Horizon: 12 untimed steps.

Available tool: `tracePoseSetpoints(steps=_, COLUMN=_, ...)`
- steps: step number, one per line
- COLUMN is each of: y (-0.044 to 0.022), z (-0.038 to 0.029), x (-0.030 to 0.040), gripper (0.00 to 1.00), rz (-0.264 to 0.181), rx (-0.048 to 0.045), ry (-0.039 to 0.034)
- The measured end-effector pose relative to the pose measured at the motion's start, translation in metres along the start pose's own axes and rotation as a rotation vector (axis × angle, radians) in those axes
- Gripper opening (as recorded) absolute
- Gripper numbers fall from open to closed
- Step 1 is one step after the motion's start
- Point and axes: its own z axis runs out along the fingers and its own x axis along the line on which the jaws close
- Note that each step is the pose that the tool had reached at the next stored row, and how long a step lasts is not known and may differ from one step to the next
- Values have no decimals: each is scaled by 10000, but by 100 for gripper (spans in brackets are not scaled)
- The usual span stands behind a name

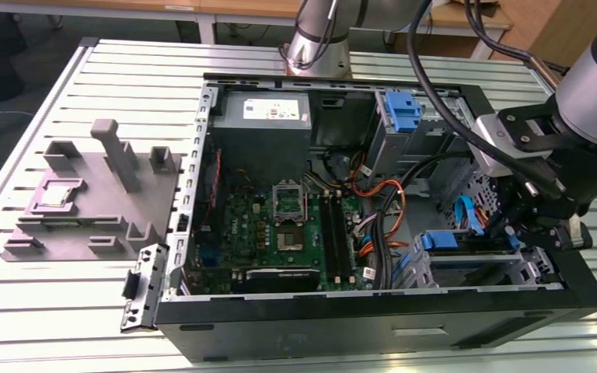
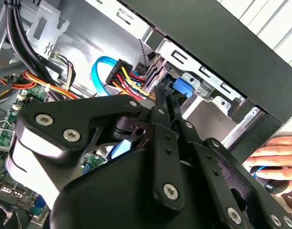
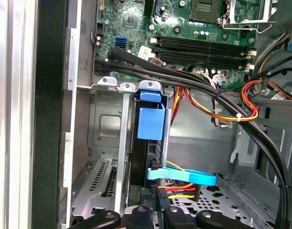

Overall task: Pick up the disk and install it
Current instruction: 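Insert the second disk wire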

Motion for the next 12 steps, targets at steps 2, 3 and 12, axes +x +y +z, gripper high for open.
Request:
tracePoseSetpoints(steps=2, y=-1, z=-3, x=-3, gripper=16, rz=0, rx=0, ry=0)
tracePoseSetpoints(steps=3, y=-1, z=-4, x=-5, gripper=16, rz=0, rx=0, ry=-1)
tracePoseSetpoints(steps=12, y=10, z=-4, x=-24, gripper=16, rz=11, rx=5, ry=4)
